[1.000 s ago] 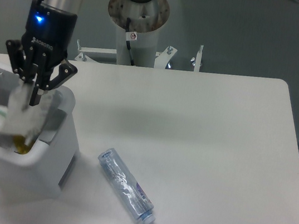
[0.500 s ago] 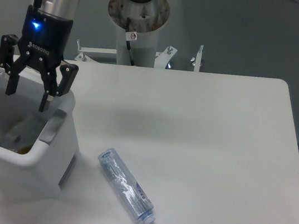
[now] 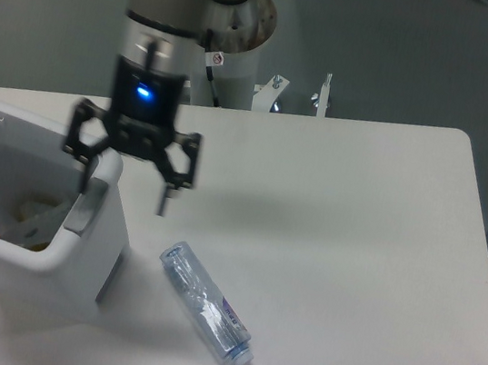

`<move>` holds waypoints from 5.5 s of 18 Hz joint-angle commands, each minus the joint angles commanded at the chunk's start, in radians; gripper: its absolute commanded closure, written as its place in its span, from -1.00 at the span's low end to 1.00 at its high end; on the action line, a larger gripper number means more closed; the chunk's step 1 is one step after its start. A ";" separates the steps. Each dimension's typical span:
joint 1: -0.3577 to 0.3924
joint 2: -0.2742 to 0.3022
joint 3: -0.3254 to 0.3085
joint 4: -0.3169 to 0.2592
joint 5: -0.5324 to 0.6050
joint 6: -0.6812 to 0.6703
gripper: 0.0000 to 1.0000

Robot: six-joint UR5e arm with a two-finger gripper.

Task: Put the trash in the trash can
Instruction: 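Move the open gripper back over the clear plastic bottle, then push the bottle cap end with the gripper, rotating the bottle, then lower the gripper over the bottle's middle and close on it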

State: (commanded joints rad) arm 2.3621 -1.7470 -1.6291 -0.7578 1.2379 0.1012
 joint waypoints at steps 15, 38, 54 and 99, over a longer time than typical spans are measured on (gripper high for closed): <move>0.060 -0.354 0.150 -0.075 0.014 -0.006 -1.00; 0.059 -0.649 0.457 -0.385 0.112 -0.129 -0.97; 0.037 -0.644 0.442 -0.426 0.114 -0.129 0.04; 0.097 -0.187 0.437 -0.206 -0.047 -0.044 0.67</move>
State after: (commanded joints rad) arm 2.4590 -1.9345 -1.1919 -0.9636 1.1905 0.0568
